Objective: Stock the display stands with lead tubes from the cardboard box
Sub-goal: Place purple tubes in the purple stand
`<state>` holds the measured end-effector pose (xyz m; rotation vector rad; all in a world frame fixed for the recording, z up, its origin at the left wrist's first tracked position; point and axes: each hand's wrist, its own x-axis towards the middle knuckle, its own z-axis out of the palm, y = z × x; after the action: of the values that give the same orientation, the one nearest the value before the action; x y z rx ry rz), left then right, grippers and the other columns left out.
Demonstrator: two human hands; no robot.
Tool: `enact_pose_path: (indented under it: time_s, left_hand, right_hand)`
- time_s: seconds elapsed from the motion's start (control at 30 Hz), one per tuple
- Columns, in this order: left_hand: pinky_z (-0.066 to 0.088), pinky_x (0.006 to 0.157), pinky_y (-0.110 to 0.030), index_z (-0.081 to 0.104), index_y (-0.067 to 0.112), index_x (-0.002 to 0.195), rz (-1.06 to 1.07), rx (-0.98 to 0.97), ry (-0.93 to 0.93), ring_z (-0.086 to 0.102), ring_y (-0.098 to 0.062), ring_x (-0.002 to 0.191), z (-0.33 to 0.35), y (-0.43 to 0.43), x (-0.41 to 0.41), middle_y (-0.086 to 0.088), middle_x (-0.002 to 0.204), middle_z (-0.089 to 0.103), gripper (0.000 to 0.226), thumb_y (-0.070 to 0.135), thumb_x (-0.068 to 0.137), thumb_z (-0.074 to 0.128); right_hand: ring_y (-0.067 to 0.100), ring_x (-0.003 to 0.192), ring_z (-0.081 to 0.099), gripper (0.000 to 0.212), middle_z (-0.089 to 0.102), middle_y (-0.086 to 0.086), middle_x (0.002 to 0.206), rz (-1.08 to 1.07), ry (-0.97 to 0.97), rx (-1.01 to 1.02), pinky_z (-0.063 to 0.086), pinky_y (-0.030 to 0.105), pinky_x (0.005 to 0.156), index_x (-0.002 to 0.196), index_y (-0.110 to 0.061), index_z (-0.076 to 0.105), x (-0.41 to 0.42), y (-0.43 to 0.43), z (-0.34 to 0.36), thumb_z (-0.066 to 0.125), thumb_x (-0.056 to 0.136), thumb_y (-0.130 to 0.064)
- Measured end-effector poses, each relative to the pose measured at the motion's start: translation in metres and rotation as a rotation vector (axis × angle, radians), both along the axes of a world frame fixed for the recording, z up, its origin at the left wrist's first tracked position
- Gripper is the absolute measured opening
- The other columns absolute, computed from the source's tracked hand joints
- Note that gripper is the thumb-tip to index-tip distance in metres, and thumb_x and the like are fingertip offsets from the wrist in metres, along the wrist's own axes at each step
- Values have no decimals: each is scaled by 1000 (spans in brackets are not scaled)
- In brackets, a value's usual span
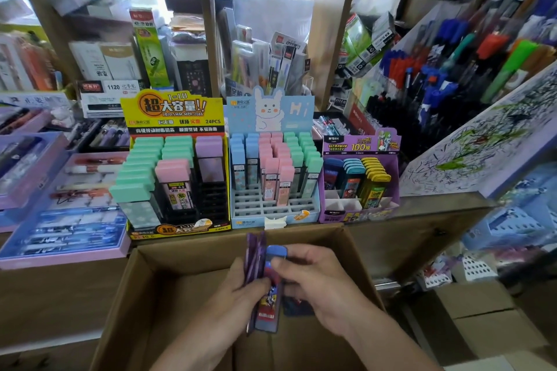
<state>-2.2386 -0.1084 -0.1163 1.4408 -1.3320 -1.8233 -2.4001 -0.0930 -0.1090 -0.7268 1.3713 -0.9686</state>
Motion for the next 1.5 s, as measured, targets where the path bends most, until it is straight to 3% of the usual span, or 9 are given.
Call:
enact_pose_path:
  time_s: [0.17, 0.53, 0.73, 0.93, 1.03, 1.13, 1.23, 1.37, 1.5]
  left_hand:
    - [55, 79, -28, 60, 67, 96, 63, -76, 56, 72, 0, 92, 12, 1, -10, 21, 100, 75, 30, 38, 101, 54]
    - [42, 68, -2, 40, 49, 130, -31, -323, -149, 63, 13, 89, 13, 14, -10, 27, 98, 66, 33, 53, 98, 46]
    - [41, 66, -8, 33, 45, 135, 4, -455, -332, 61, 8, 83, 15, 14, -9, 20, 91, 63, 35, 39, 102, 45]
    - [36, 76, 5, 17, 32, 152, -71, -423, -299, 51, 9, 107, 14, 7, -12, 17, 136, 48, 57, 24, 104, 47]
    - [38, 92, -4, 23, 11, 154, -105, -338, -211, 52, -8, 128, 11, 2, -12, -1, 146, 49, 62, 9, 101, 55]
    - [45, 85, -7, 36, 38, 140, -87, -351, -195, 62, 11, 105, 9, 0, -11, 23, 121, 64, 59, 24, 92, 68]
    - [47, 84, -14, 45, 40, 133, -77, -305, -83, 67, 4, 101, 1, -3, -4, 25, 108, 71, 60, 39, 78, 70]
    - [49, 85, -14, 50, 30, 133, -42, -249, 16, 68, -4, 107, -1, -4, -2, 16, 113, 73, 63, 30, 74, 71]
    - [56, 84, -31, 56, 30, 130, 32, -207, 76, 73, -19, 97, 3, -1, -4, 1, 104, 77, 54, 20, 82, 78]
  right_hand:
    - [25, 97, 77, 12, 79, 8, 104, -10, 34, -92, 62, 43, 88, 102, -17, 81, -9, -6, 9, 73, 94, -14]
    - [10, 71, 68, 10, 79, 4, 89, 56, 124, -57, 53, 24, 61, 98, -29, 81, -10, -2, 16, 71, 96, -28]
    - [26, 100, 74, 17, 78, 14, 108, 89, -103, -65, 60, 33, 80, 108, -16, 81, -6, -5, 14, 67, 98, -14]
    - [21, 109, 74, 29, 78, 8, 111, 149, -64, -49, 58, 39, 99, 107, -26, 81, -11, -13, 10, 83, 78, -31]
    - [20, 111, 73, 31, 77, 7, 116, 173, -71, -80, 58, 33, 95, 113, -25, 79, -13, -15, 7, 83, 83, -27]
    - [17, 103, 74, 32, 77, 9, 116, 182, -87, -122, 55, 28, 89, 118, -22, 77, -13, -15, 6, 79, 86, -22]
    - [14, 89, 73, 28, 77, 13, 112, 214, -50, -155, 55, 28, 84, 121, -20, 75, -14, -15, 4, 74, 94, -16]
    - [26, 110, 73, 31, 77, 12, 114, 200, -22, -176, 57, 44, 100, 119, -21, 77, -16, -17, 4, 80, 88, -18]
    - [25, 101, 75, 38, 78, 15, 111, 162, -56, -169, 59, 41, 91, 116, -21, 78, -14, -20, 5, 85, 80, -28]
